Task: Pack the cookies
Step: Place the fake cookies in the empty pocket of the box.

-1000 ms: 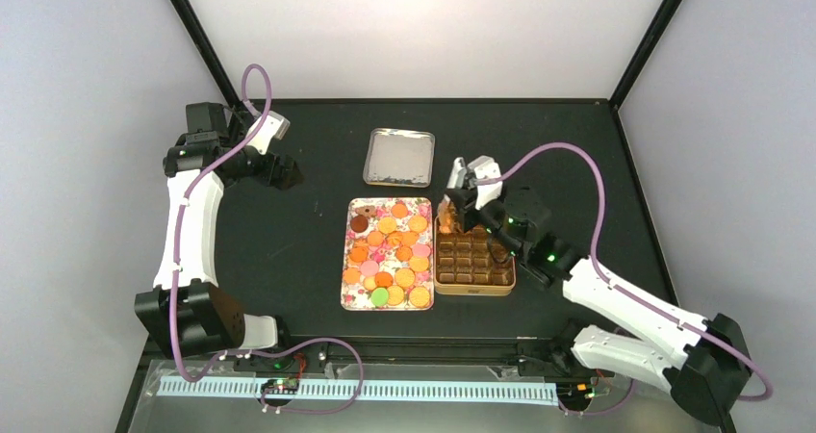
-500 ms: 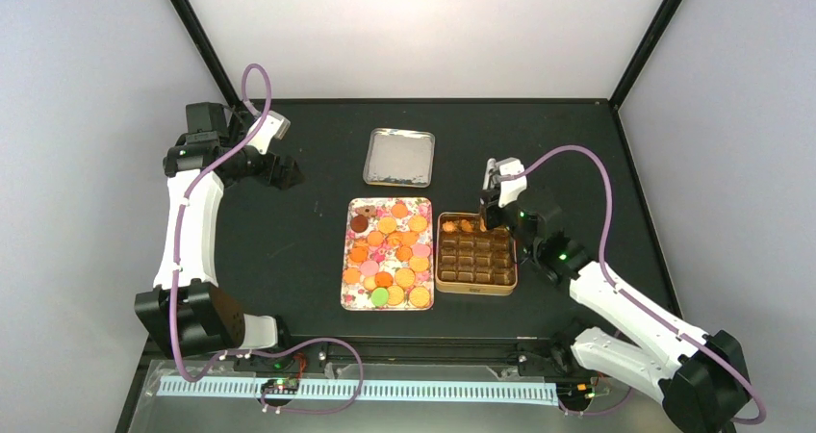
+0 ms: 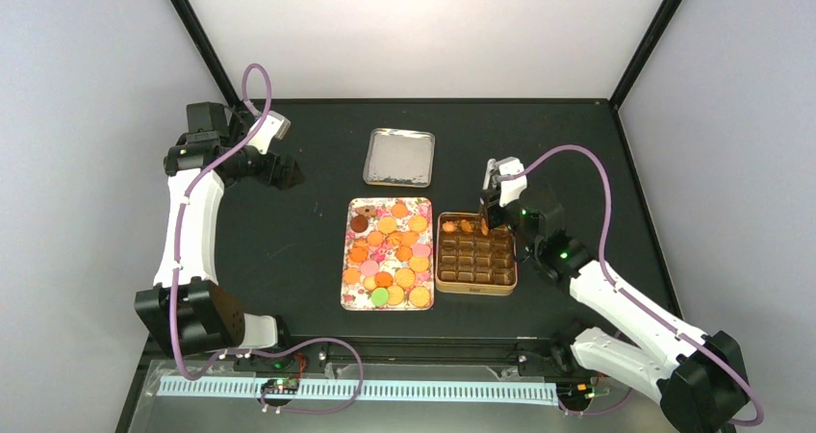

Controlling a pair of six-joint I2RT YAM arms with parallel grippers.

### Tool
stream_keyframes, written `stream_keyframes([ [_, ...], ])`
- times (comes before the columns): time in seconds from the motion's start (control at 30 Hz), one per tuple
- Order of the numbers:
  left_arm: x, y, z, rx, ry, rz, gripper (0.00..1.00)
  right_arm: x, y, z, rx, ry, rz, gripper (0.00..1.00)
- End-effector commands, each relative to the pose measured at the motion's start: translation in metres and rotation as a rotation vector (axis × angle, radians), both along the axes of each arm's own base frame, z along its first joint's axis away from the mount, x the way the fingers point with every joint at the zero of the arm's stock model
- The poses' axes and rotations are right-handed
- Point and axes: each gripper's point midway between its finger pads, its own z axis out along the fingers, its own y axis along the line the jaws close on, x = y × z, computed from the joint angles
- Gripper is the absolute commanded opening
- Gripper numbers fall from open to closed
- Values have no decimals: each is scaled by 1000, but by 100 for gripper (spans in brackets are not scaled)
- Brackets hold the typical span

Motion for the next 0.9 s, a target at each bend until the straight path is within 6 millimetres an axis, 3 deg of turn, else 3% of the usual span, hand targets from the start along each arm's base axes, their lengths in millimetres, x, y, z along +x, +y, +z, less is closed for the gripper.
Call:
stream_keyframes([
  [0.0, 2, -3, 12, -18, -32, -22, 98, 3, 1, 7, 5, -26, 8, 29],
  [0.1, 0, -5, 14, -22, -39, -28, 98, 4, 4, 7, 2, -25, 17, 35],
  [0.23, -2, -6, 17, -21, -50, -36, 98, 5, 4, 13, -1, -36, 17, 35],
  [0.4, -2, -7, 17, -24, -49, -39, 98, 2, 1, 26, -3, -64, 14, 30],
  [0.87, -2, -8, 16, -27, -44, -46, 98, 3, 2, 16, -43, -33, 25, 20],
])
